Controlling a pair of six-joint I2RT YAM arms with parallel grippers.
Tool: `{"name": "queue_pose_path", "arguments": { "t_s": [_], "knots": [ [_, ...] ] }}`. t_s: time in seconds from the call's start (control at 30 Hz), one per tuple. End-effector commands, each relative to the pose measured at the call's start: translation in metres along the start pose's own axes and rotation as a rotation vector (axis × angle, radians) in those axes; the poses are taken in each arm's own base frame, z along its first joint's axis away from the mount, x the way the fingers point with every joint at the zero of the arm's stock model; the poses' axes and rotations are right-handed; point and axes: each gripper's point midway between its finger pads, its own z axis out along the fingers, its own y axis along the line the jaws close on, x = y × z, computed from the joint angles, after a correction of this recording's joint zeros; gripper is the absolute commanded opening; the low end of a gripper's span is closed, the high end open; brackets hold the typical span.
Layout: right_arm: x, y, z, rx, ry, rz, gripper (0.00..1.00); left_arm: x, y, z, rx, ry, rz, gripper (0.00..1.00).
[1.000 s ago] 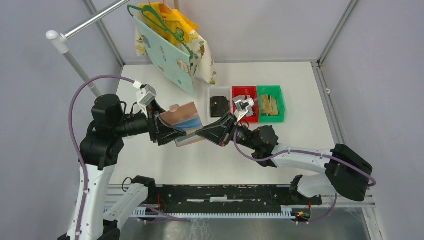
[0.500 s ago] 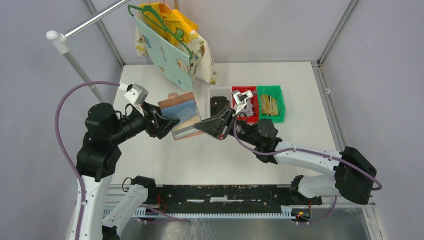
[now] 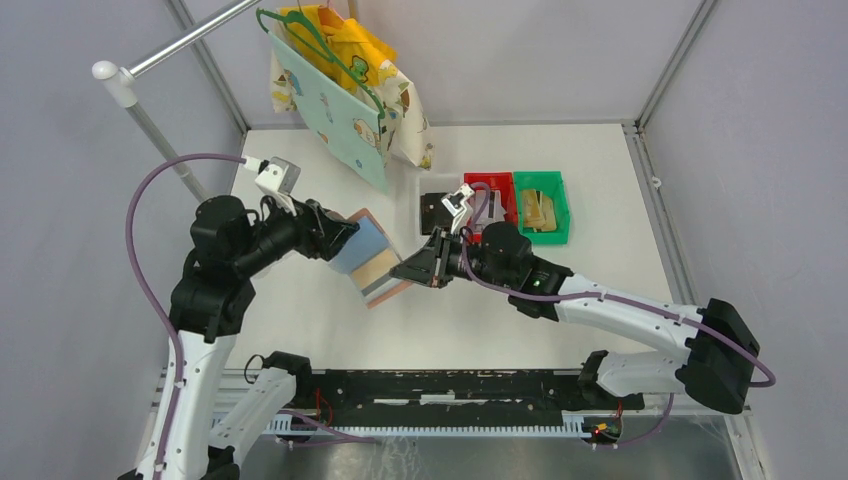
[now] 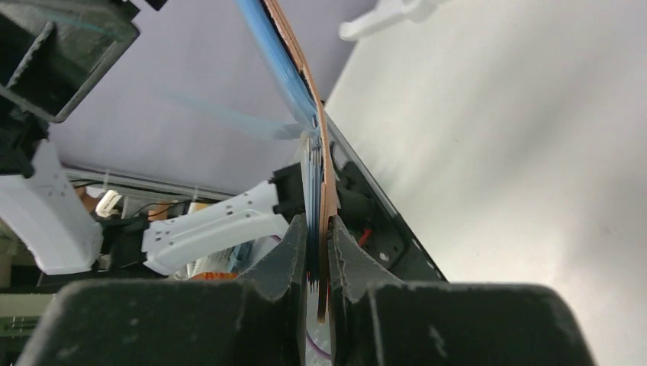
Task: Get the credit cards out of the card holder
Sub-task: Remove the credit card from the card holder.
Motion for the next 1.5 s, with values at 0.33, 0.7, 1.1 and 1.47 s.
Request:
{"name": "queue_pose_path", "arguments": {
  "t_s": [0.33,0.7,1.1,1.47],
  "knots": [
    [-0.026,-0.079,-0.026,0.267,0.005,0.244,0.0,0.036,-0.021,0.004,0.164,0.069,-0.045,1.0],
    [-0.058,-0.138,-0.026,0.759,0.197,-0.232,0.0,0.067,-0.029,-0.003,0.259,0.118,0.055,1.0],
    [-0.078,-0.081,-0.021,1.198,0.329,-0.884,0.0,0.061,-0.033,-0.007,0.282,0.093,0.118,1.0],
    [-0.073,-0.037,-0.019,0.956,0.207,-0.785,0.0,0.055,-0.024,-0.011,0.211,0.041,0.159,1.0]
  ]
}}
